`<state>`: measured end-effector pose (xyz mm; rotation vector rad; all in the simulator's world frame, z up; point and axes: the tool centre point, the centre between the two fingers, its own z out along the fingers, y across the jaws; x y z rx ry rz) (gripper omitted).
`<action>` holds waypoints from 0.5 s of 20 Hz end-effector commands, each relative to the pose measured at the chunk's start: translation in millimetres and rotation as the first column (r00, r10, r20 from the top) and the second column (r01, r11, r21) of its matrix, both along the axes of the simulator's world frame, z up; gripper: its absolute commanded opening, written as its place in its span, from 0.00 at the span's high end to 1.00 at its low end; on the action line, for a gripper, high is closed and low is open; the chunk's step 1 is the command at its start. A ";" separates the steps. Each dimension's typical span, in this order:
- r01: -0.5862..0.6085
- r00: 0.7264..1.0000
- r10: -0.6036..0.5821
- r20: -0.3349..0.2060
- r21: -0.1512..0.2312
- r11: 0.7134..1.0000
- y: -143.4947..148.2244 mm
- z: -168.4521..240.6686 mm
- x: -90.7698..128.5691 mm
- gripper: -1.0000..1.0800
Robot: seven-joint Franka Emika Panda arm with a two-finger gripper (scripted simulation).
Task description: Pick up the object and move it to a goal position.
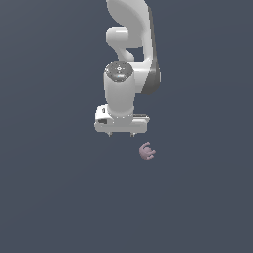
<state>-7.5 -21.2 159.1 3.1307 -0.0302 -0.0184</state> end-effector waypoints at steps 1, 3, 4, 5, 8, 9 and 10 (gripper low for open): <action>-0.027 1.000 0.027 0.000 -0.001 1.000 7.1 -4.3 1.7 0.04; -0.065 0.998 0.065 0.000 -0.001 0.998 16.3 -9.9 4.1 0.04; -0.088 0.996 0.088 0.000 -0.002 0.996 22.0 -13.3 5.5 0.04; -0.113 0.994 0.113 0.000 -0.002 0.994 28.4 -17.2 6.9 0.04; -0.206 0.978 0.206 0.002 -0.001 0.979 52.5 -31.4 11.4 0.04; -0.242 0.970 0.242 0.003 0.000 0.970 61.9 -36.9 12.8 0.04; -0.275 0.962 0.275 0.004 0.001 0.962 70.9 -42.1 13.9 0.04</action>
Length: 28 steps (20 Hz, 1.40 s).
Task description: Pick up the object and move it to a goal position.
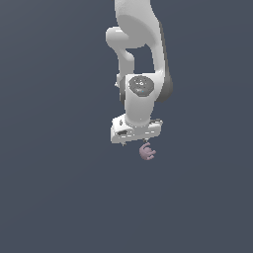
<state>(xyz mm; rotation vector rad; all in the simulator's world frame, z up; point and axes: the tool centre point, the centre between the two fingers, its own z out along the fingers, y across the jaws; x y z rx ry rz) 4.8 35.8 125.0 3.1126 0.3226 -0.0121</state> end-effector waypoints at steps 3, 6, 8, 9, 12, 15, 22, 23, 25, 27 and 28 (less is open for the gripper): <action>-0.136 0.991 0.136 0.003 0.006 0.991 36.6 -20.9 3.6 0.04; -0.192 0.981 0.192 0.005 0.010 0.981 52.3 -29.7 4.3 0.04; -0.215 0.977 0.215 0.006 0.012 0.976 58.8 -33.3 4.5 0.04; -0.222 0.975 0.222 0.006 0.013 0.975 60.8 -34.4 4.5 0.04; -0.221 0.975 0.221 0.005 0.013 0.975 61.0 -34.4 4.0 0.04; -0.221 0.975 0.221 0.005 0.013 0.975 61.0 -38.0 3.9 0.04; -0.226 0.974 0.226 0.006 0.013 0.974 62.0 -70.3 3.0 0.04; -0.227 0.974 0.227 0.006 0.013 0.974 62.1 -74.7 3.0 0.04; -0.228 0.974 0.228 0.006 0.013 0.974 62.3 -81.3 3.2 0.04; -0.228 0.974 0.228 0.006 0.013 0.974 62.4 -84.6 3.8 0.04; -0.228 0.974 0.228 0.006 0.013 0.974 62.5 -85.2 4.1 0.04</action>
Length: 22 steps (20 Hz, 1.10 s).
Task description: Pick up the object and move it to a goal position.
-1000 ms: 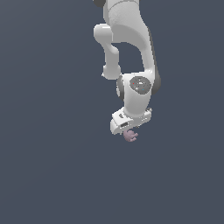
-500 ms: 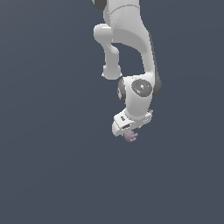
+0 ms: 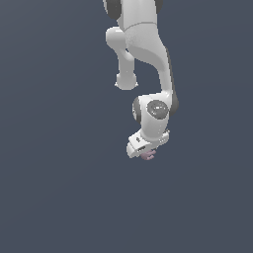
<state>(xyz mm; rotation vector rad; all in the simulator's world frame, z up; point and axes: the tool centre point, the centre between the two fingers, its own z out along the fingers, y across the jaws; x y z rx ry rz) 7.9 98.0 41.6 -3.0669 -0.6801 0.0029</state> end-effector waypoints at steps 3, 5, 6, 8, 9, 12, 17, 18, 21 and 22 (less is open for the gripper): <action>0.000 1.000 0.000 0.002 0.000 1.000 0.2 -1.9 1.1 1.00; 0.000 1.000 0.000 0.002 0.000 1.000 0.2 -1.9 1.1 1.00; 0.000 1.000 0.000 0.002 0.000 1.000 0.2 -1.9 1.1 1.00; 0.000 1.000 0.000 0.002 0.000 1.000 0.2 -1.9 1.1 1.00; 0.000 1.000 0.000 0.002 0.000 1.000 0.2 -1.9 1.1 1.00; 0.000 1.000 0.000 0.002 0.000 1.000 0.3 -1.6 1.2 1.00; 0.000 1.000 0.000 0.002 0.000 1.000 11.0 -1.4 2.1 1.00; 0.000 1.000 0.000 0.002 0.000 1.000 15.7 -1.3 2.4 1.00; 0.000 1.000 0.000 0.002 0.000 1.000 35.1 -0.9 3.9 1.00; 0.000 1.000 0.000 0.002 0.000 1.000 43.1 -0.7 4.5 1.00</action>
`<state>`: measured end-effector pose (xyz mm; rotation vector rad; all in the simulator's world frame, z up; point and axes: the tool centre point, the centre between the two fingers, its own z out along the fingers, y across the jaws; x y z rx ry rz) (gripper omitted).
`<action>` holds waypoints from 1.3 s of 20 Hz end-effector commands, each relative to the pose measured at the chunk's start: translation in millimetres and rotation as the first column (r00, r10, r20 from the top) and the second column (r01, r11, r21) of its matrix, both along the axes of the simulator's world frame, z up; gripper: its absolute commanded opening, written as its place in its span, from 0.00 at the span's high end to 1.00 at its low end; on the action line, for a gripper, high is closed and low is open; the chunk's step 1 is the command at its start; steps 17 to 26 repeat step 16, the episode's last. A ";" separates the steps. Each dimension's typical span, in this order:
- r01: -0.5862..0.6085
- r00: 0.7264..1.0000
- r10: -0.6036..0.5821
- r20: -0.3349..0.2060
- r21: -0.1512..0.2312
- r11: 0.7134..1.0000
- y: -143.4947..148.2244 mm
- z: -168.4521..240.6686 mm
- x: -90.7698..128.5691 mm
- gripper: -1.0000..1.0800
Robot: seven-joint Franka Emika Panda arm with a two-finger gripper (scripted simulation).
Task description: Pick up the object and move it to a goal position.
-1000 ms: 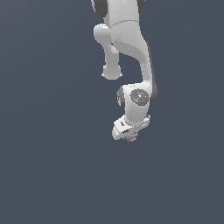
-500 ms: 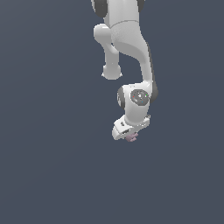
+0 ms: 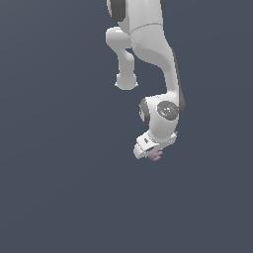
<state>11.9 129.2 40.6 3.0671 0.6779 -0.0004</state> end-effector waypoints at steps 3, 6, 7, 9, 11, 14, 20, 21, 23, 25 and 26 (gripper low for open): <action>-0.002 1.000 0.002 0.000 0.001 1.000 38.4 0.9 3.0 1.00; -0.002 1.000 0.002 0.000 0.001 1.000 62.7 1.5 5.8 1.00; -0.002 1.000 0.002 0.000 0.001 1.000 69.0 1.6 6.6 1.00; -0.002 1.000 0.002 0.000 0.001 1.000 79.1 1.8 7.9 1.00; -0.002 1.000 0.002 0.000 0.001 1.000 85.9 2.0 9.0 1.00; -0.002 1.000 0.002 0.000 0.001 1.000 90.4 2.1 10.2 1.00; -0.002 1.000 0.002 0.000 0.001 1.000 90.2 2.0 10.7 1.00; -0.002 1.000 0.002 0.000 0.001 1.000 90.2 2.0 10.7 1.00; -0.002 1.000 0.002 0.000 0.001 1.000 90.2 2.0 10.7 1.00; -0.002 1.000 0.002 0.000 0.001 1.000 90.2 2.0 10.7 1.00; -0.002 1.000 0.002 0.000 0.001 1.000 90.2 2.0 10.7 1.00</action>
